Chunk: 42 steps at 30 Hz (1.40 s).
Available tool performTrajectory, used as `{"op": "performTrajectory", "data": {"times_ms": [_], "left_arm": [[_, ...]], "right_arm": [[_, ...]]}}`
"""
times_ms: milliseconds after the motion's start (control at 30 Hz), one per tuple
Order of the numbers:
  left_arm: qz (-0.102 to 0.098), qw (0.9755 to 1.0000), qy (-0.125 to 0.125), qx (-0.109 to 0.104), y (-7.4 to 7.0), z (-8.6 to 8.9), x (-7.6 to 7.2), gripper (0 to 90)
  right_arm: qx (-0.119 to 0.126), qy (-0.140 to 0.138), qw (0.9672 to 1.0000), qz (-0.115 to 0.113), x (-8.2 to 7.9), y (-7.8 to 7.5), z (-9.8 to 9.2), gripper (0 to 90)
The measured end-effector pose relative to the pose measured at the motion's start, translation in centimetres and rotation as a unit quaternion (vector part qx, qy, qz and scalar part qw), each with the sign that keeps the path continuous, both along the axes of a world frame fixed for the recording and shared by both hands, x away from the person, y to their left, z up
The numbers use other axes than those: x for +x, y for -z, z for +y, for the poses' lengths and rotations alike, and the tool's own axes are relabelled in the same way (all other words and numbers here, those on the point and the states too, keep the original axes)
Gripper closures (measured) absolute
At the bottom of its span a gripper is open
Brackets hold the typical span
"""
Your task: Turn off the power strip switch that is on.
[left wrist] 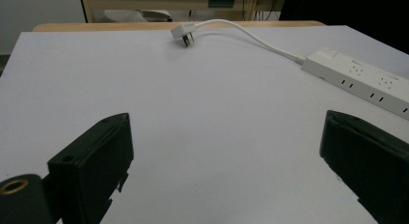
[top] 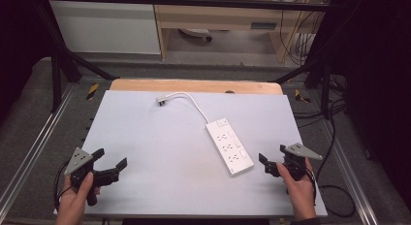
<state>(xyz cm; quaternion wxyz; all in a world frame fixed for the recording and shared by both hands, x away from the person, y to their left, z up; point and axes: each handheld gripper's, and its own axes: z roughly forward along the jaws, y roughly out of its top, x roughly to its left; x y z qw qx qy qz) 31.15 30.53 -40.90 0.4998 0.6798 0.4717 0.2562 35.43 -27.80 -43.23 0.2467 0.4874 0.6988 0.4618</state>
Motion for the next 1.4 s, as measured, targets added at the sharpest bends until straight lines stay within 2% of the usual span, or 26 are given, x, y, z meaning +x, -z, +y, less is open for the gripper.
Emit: {"op": "performTrajectory", "data": {"times_ms": [167,267,333,500,733,1033,1200,1300,1400], "left_arm": [[-0.005,1.0000,0.000,-0.002,-0.1,0.1,-0.1,4.6],[-0.005,1.0000,0.000,0.000,-0.1,0.1,0.0,4.6],[-0.001,1.0000,0.003,0.000,0.0,0.0,0.0,4.6],[0.001,1.0000,0.005,0.004,0.1,-0.1,0.0,4.6],[0.002,1.0000,0.001,0.006,0.1,0.0,-0.1,4.6],[0.002,1.0000,-0.002,0.005,0.1,0.1,-0.1,4.6],[0.002,1.0000,-0.002,0.002,0.1,0.1,0.0,4.7],[0.005,1.0000,0.003,0.007,0.2,0.0,0.0,4.7],[0.003,1.0000,0.003,0.007,0.2,0.0,0.0,4.7]], "right_arm": [[0.006,-0.009,0.9999,-0.011,0.0,-0.4,0.1,4.4],[0.009,-0.016,0.9996,-0.021,-0.1,-0.8,0.2,7.1],[0.019,-0.034,0.9990,-0.020,-0.1,-1.0,0.4,7.7],[0.009,-0.062,0.9979,-0.019,0.0,-1.4,1.0,4.1],[0.015,-0.061,0.9977,-0.023,-0.5,-2.2,1.2,2.4],[0.000,-0.062,0.9980,-0.015,-0.5,-4.9,1.3,5.4],[-0.004,-0.069,0.9973,-0.023,0.0,-6.6,1.3,5.3],[0.005,-0.071,0.9970,-0.029,0.5,-7.7,1.8,7.0],[0.002,-0.068,0.9971,-0.035,0.8,-8.2,2.2,7.7]]}}
